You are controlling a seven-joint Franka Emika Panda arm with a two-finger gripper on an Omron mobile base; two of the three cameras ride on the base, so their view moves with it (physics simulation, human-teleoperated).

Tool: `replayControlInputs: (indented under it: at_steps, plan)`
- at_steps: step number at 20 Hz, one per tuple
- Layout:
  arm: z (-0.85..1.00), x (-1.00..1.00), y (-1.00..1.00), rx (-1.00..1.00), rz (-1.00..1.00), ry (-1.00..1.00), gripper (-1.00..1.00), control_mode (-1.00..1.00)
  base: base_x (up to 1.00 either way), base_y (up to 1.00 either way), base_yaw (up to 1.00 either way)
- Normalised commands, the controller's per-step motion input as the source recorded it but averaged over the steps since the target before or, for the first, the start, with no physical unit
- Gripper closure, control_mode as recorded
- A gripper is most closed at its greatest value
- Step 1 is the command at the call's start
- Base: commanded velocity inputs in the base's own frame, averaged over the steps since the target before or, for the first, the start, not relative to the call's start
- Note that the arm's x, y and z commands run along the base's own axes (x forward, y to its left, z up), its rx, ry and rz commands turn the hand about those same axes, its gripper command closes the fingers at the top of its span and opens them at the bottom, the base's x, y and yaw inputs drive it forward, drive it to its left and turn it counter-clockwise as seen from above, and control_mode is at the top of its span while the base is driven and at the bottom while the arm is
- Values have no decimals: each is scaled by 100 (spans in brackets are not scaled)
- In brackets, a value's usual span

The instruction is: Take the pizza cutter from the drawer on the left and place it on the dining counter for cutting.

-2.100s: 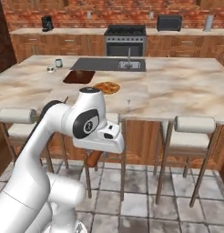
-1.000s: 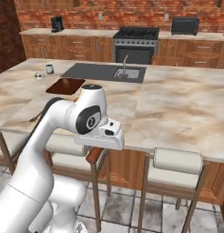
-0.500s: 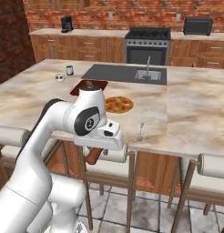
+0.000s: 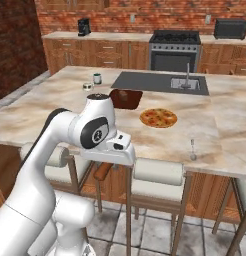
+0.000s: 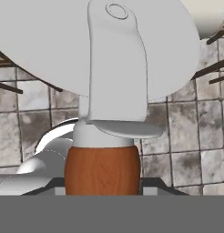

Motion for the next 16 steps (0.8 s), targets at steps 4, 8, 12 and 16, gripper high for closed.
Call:
replayControlInputs:
  at_steps: [4, 8, 12, 16]
  plan:
    - [0, 0, 0, 0, 0, 0, 100, 100, 24, 24, 0]
    - [0, 0, 0, 0, 0, 0, 100, 100, 38, 2, 0]
    - [0, 0, 0, 0, 0, 0, 100, 100, 51, 15, 0]
    - [0, 0, 0, 0, 0, 0, 100, 100, 37, 45, 0]
